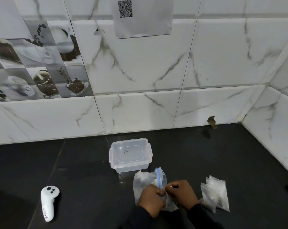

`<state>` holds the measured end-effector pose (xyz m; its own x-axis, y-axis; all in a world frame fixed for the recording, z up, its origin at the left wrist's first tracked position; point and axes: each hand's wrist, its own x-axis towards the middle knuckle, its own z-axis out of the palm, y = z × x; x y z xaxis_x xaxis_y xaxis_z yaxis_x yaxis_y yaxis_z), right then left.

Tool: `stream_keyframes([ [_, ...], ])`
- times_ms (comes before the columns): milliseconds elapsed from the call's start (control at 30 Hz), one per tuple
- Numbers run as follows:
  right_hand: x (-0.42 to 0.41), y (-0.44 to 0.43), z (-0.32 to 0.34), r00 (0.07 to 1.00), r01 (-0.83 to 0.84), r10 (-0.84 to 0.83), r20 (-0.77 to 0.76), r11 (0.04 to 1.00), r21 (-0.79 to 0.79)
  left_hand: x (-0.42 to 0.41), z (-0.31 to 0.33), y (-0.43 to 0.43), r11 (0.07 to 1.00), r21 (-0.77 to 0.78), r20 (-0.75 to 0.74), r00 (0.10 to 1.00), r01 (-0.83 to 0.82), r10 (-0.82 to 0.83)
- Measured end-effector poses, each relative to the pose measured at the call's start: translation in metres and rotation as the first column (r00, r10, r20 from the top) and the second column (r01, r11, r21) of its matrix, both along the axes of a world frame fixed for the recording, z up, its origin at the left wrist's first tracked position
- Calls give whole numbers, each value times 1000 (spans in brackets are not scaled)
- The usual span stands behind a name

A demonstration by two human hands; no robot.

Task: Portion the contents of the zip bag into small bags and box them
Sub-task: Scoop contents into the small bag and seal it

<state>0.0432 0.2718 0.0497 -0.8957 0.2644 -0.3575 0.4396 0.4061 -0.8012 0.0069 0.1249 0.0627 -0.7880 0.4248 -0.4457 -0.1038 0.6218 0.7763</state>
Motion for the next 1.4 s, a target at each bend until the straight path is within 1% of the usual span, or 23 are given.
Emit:
stream_keyframes([
  [67, -3, -3, 2, 1000, -29, 29, -12, 999, 32, -6, -6, -14, 997, 48, 41, 997, -68, 66],
  [133, -7, -4, -2, 997, -13, 28, -74, 980, 201, -12, -10, -33, 981, 131, 102, 986, -142, 129],
  [200, -12, -5, -5, 990, -49, 94, -102, 927, 373, -17, -14, -54, 965, 192, 134, 979, -177, 153],
  [233, -16, -6, -7, 986, -80, 132, -106, 914, 397, -20, -15, -64, 957, 218, 151, 975, -191, 160],
  [367, -31, -23, -8, 980, -161, 188, -65, 939, 303, -29, -19, -90, 939, 275, 179, 970, -209, 164],
  [433, -39, -34, -8, 976, -168, 198, -93, 950, 262, -31, -17, -96, 939, 278, 184, 971, -201, 154],
  [500, -45, -43, -5, 964, -178, 227, -137, 937, 301, -33, -16, -99, 942, 279, 192, 971, -190, 139],
  [533, -48, -48, -2, 951, -201, 270, -149, 909, 364, -34, -16, -101, 937, 288, 193, 971, -196, 143],
  [600, -53, -53, 0, 925, -253, 362, -113, 813, 525, -35, -15, -105, 915, 326, 207, 962, -238, 176],
  [667, -57, -55, 1, 907, -294, 417, -63, 732, 614, -37, -15, -108, 875, 380, 250, 944, -301, 216],
  [767, -62, -57, -2, 881, -353, 473, -2, 661, 662, -41, -13, -114, 817, 451, 298, 923, -360, 242],
  [800, -62, -57, -4, 878, -374, 478, 29, 646, 665, -42, -11, -115, 811, 464, 305, 924, -356, 231],
  [867, -64, -57, -7, 874, -378, 486, 28, 641, 668, -45, -4, -115, 809, 481, 316, 928, -338, 200],
  [933, -66, -59, -5, 888, -393, 456, 56, 691, 607, -49, 3, -111, 803, 491, 322, 927, -338, 194],
  [1033, -68, -64, -5, 893, -439, 436, 117, 779, 448, -58, 20, -94, 819, 493, 293, 942, -295, 163],
  [1067, -67, -67, -5, 907, -419, 403, 123, 831, 366, -62, 26, -87, 830, 485, 285, 947, -278, 151],
  [1133, -61, -68, -12, 953, -304, 304, 20, 947, 100, -69, 38, -69, 856, 452, 273, 953, -250, 134],
  [1167, -59, -70, -16, 967, -254, 254, -3, 967, -14, -72, 42, -60, 870, 433, 261, 957, -236, 129],
  [1200, -56, -71, -17, 978, -209, 210, 1, 974, -91, -74, 46, -51, 883, 414, 248, 961, -220, 123],
  [1267, -49, -69, -12, 976, -156, 188, 114, 957, -244, -75, 51, -39, 907, 378, 231, 968, -187, 104],
  [1300, -48, -67, -14, 970, -57, 137, 202, 933, -356, -76, 52, -35, 915, 363, 226, 969, -178, 99],
  [1333, -46, -63, -15, 964, 13, 101, 245, 906, -424, -76, 52, -34, 920, 350, 223, 970, -175, 100],
  [1400, -45, -59, -12, 961, 114, 39, 272, 844, -524, -77, 52, -33, 921, 343, 225, 968, -183, 108],
])
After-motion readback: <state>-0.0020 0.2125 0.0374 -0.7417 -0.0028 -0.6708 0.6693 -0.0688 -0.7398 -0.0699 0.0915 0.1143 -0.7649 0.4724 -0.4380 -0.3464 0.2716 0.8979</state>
